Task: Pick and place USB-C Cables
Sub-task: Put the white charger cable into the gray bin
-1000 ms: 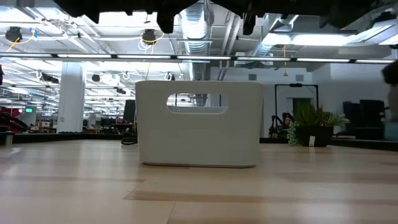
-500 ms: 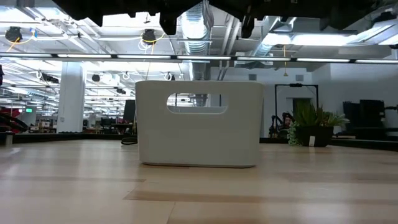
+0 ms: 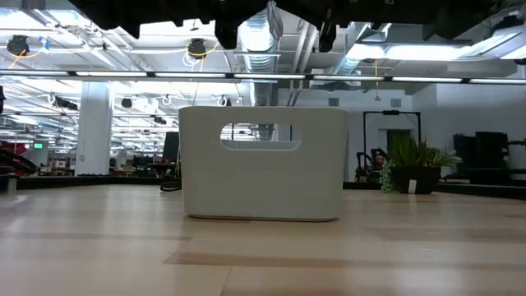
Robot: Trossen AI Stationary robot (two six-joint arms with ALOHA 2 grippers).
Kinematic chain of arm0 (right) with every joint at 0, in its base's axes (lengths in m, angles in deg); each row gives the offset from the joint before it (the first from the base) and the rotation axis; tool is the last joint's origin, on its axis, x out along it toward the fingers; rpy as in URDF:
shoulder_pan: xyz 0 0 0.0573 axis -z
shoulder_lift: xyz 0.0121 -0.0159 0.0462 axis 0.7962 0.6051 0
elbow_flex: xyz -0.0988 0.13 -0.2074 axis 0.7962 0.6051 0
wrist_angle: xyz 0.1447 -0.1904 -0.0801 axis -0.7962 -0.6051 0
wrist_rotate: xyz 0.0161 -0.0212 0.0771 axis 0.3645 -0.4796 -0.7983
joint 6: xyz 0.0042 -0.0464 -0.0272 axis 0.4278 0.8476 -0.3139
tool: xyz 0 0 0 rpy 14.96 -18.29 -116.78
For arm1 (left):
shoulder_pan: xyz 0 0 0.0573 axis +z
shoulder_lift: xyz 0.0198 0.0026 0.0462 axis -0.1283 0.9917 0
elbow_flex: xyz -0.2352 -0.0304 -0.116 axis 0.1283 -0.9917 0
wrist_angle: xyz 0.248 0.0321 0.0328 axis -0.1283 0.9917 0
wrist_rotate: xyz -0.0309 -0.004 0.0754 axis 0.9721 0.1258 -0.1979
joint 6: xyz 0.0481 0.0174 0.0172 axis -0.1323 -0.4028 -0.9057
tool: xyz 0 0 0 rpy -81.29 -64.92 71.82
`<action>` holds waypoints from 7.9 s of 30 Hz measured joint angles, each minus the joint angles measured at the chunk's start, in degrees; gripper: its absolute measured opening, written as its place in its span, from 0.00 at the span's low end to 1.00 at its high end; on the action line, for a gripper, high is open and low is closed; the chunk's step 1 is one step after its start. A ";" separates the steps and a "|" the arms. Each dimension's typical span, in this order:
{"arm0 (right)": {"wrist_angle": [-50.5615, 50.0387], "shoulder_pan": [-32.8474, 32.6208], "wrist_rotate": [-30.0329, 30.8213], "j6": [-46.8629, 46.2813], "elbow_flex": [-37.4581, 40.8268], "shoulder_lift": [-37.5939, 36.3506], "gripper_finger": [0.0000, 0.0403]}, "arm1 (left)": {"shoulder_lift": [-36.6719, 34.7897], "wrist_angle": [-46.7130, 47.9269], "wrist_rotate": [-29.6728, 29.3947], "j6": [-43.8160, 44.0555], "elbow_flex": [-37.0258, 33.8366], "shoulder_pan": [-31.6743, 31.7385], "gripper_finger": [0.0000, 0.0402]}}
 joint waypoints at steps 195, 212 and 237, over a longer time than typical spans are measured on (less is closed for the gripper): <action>-65.20 -14.54 31.65 -23.54 -0.02 -33.64 0.49 | 21.59 54.86 -30.59 -18.57 23.45 -17.28 0.08; -66.36 -14.54 31.65 -23.55 -0.02 -33.64 0.49 | 21.57 60.39 -20.45 -62.32 23.45 -15.92 0.09; -68.47 -11.43 31.56 -23.54 -0.02 -33.65 0.49 | 27.24 62.99 -14.24 -79.38 24.49 -12.58 0.08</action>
